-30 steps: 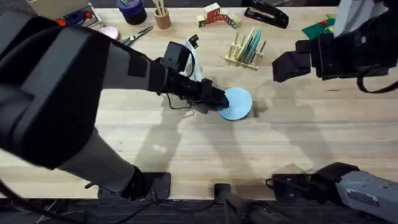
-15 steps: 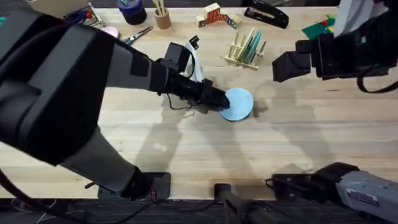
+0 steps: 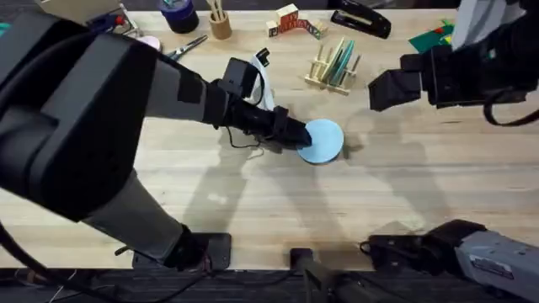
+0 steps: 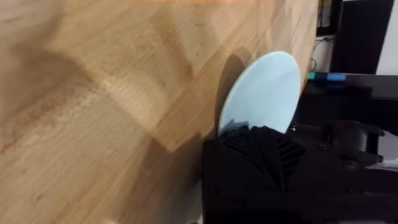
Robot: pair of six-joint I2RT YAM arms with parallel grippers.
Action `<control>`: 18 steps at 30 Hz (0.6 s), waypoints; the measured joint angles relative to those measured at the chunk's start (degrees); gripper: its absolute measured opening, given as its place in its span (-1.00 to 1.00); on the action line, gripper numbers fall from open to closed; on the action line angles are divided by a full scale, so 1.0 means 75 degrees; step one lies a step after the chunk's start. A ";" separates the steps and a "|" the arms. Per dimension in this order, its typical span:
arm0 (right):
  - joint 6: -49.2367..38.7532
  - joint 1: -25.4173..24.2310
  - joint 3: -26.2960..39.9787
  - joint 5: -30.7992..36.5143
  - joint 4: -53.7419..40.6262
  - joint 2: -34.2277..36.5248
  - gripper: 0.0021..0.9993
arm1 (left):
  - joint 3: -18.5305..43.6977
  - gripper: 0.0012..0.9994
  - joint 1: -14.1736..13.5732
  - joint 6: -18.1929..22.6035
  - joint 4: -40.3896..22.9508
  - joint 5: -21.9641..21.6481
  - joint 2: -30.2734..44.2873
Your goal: Pick up the plates from the table one by one and place each into a slot on the dish rack.
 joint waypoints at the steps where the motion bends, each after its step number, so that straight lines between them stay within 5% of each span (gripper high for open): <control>1: 0.0000 0.0000 0.0000 0.0000 -0.0002 -0.0001 0.99 | 0.0002 -0.92 0.0000 -0.0015 0.0023 0.0020 0.0011; 18: 0.0184 -0.0003 -0.0592 -0.0414 0.0501 0.0000 0.99 | 0.0002 -0.92 0.0000 -0.0052 0.0031 0.0019 0.0013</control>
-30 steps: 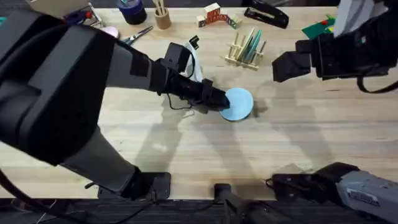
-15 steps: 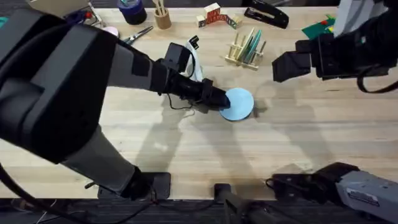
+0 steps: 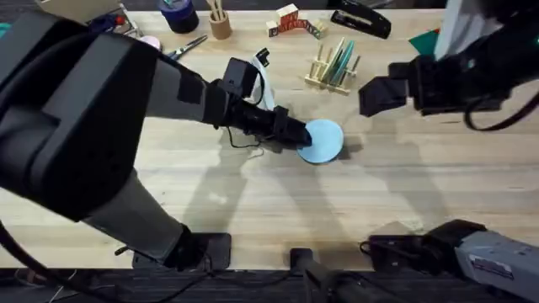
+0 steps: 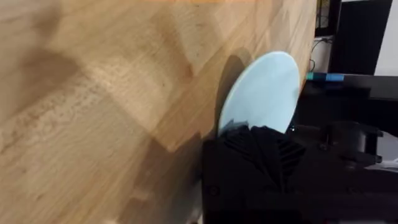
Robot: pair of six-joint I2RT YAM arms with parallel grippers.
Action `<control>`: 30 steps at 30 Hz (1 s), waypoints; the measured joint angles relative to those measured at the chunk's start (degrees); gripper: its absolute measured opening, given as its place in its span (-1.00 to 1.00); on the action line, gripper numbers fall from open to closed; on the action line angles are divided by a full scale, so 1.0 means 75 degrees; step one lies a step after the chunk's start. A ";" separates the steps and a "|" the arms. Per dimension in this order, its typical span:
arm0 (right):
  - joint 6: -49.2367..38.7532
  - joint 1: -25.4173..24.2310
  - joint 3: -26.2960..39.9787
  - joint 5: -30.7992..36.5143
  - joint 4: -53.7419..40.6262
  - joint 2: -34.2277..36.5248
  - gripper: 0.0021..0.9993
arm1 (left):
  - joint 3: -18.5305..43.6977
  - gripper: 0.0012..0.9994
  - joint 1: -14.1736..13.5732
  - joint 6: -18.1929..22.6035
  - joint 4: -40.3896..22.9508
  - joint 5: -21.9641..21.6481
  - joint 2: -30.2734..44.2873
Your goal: Pick up the plates from the table one by one and place each into a slot on the dish rack.
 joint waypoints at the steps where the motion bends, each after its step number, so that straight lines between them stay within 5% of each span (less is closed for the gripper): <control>1: 0.0023 0.0000 -0.0141 -0.0108 0.0103 0.0000 0.99 | 0.0000 -0.92 0.0000 0.0000 0.0000 0.0000 0.0000; 11: 0.0087 -0.0074 -0.1352 -0.1094 0.1070 -0.0001 0.99 | 0.0000 -0.92 0.0000 0.0000 0.0000 0.0000 0.0000; 30: 0.0091 -0.1460 -0.3924 -0.3961 0.4062 0.0000 0.99 | 0.0000 -0.92 0.0000 0.0000 0.0000 0.0000 0.0000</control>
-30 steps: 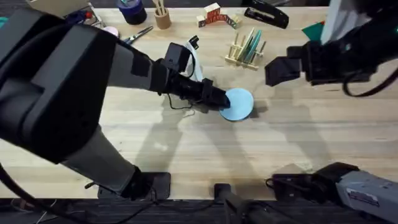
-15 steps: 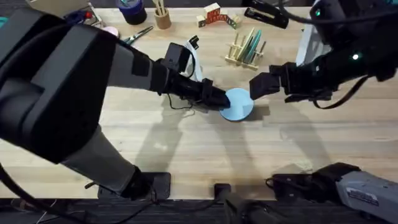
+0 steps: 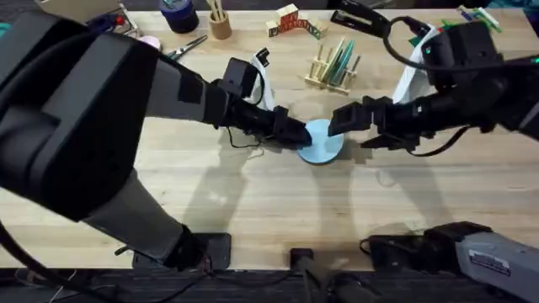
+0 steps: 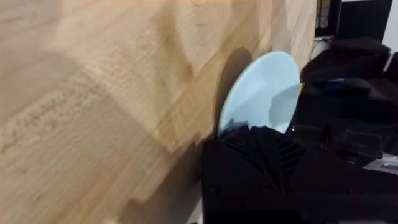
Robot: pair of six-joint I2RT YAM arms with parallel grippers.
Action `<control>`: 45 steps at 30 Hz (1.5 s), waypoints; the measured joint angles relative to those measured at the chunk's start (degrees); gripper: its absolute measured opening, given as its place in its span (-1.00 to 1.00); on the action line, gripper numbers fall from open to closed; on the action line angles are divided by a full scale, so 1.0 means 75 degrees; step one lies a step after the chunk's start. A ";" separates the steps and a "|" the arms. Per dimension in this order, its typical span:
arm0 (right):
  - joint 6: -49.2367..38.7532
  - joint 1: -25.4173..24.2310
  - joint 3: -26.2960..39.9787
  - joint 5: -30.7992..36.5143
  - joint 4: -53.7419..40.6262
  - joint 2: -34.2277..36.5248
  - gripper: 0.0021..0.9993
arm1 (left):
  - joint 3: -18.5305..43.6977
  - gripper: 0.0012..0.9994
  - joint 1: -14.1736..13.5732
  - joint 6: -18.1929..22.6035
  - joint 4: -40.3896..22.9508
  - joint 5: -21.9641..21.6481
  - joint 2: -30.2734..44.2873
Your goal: Pick up the plates from the table one by one and place each into a slot on the dish rack.
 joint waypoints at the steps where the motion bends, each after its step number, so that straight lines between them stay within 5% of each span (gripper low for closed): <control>1: 0.0018 -0.0013 -0.0098 -0.0095 0.0148 0.0000 0.99 | 0.0000 -0.92 0.0000 0.0000 0.0000 0.0000 0.0000; 18: 0.0768 -0.0023 -0.0879 -0.0828 0.1855 0.0046 0.99 | 0.0000 -0.92 0.0000 0.0000 0.0000 0.0000 -0.0002; 31: 0.0971 -0.0023 -0.0885 -0.1120 0.2420 0.0945 0.96 | 0.0000 -0.92 0.0000 0.0000 0.0000 0.0000 -0.0001; 45: 0.0988 0.0117 -0.0887 -0.1459 0.2606 0.1151 0.41 | 0.0000 -0.92 0.0000 -0.0003 0.0000 0.0000 0.0000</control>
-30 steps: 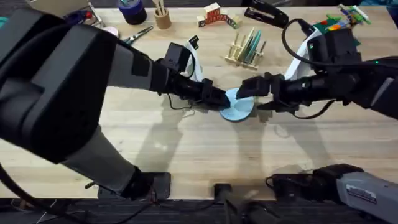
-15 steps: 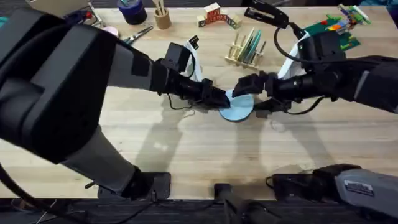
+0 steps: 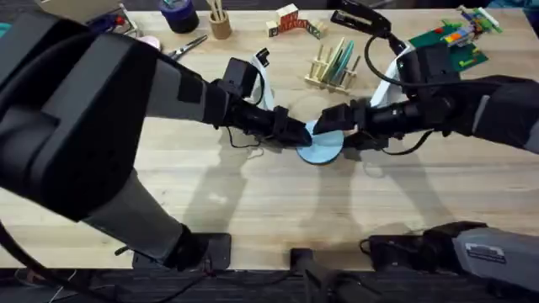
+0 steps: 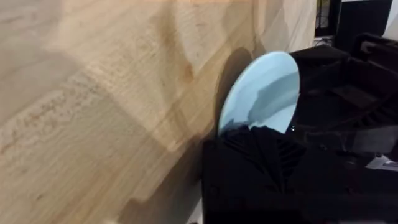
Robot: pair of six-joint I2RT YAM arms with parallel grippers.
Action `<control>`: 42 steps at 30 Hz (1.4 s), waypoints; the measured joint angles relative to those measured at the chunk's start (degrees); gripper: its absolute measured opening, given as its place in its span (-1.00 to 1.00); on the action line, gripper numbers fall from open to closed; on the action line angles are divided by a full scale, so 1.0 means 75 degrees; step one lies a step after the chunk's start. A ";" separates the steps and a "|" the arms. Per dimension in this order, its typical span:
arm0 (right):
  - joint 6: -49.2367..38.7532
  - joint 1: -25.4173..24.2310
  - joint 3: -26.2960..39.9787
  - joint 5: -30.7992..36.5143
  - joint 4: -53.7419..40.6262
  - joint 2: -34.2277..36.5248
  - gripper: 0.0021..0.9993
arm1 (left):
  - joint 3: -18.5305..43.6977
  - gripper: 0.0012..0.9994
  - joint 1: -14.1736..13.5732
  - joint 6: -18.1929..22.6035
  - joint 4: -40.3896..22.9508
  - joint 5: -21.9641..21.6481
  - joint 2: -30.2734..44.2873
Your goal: Pick up the plates from the table one by one and place each into a slot on the dish rack.
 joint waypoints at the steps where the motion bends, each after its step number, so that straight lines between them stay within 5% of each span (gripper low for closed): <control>1: -0.0002 0.0006 0.0003 0.0000 0.0003 0.0000 0.37 | 0.0000 -0.92 0.0000 0.0002 0.0000 0.0000 0.0000; 12: 0.0008 0.0003 -0.0002 0.0075 -0.0026 0.0000 -0.16 | 0.0000 -0.92 0.0006 0.0002 -0.0003 0.0003 0.0000; 17: 0.0009 -0.0056 -0.0018 0.0301 -0.0058 0.0000 -0.81 | 0.0000 -0.92 0.0047 0.0000 -0.0006 0.0050 0.0000; 19: 0.0009 -0.0070 -0.0020 0.0260 -0.0045 -0.0003 -0.90 | 0.0000 -0.92 0.0064 -0.0003 -0.0009 0.0067 -0.0003; 42: -0.0215 -0.0082 -0.0020 0.0183 -0.0030 -0.0030 -0.94 | 0.0000 -0.92 0.0079 -0.0214 -0.0012 0.0079 -0.0001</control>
